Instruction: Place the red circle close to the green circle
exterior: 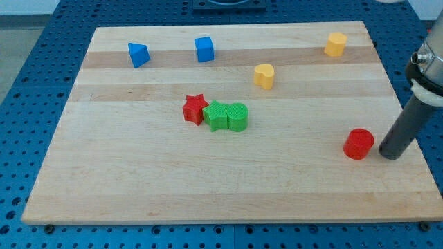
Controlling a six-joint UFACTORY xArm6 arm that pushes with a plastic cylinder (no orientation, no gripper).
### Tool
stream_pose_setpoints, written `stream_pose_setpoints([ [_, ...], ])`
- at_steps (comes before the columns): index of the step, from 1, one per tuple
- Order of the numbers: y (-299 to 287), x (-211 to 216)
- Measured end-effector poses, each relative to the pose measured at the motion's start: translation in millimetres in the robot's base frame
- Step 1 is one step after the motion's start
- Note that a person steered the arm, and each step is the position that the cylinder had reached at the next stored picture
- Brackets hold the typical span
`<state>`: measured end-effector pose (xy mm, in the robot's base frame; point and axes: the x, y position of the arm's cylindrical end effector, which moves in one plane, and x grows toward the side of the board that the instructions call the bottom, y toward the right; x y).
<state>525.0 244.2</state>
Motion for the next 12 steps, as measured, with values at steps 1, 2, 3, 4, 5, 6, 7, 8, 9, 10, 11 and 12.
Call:
stream_pose_setpoints([
  [1,-4.0,0.0],
  [2,-39.7,-1.7],
  [3,-71.8,-6.7],
  [4,-93.2,-8.2],
  [5,-113.3,-12.6],
  [6,-134.8,-18.6],
  [7,-155.6,-26.0],
  [8,-138.0,-28.4],
  [9,-122.1,-38.7],
  [10,-136.7,-43.2],
  [11,-146.2,-43.2],
  [12,-154.7,-43.2],
])
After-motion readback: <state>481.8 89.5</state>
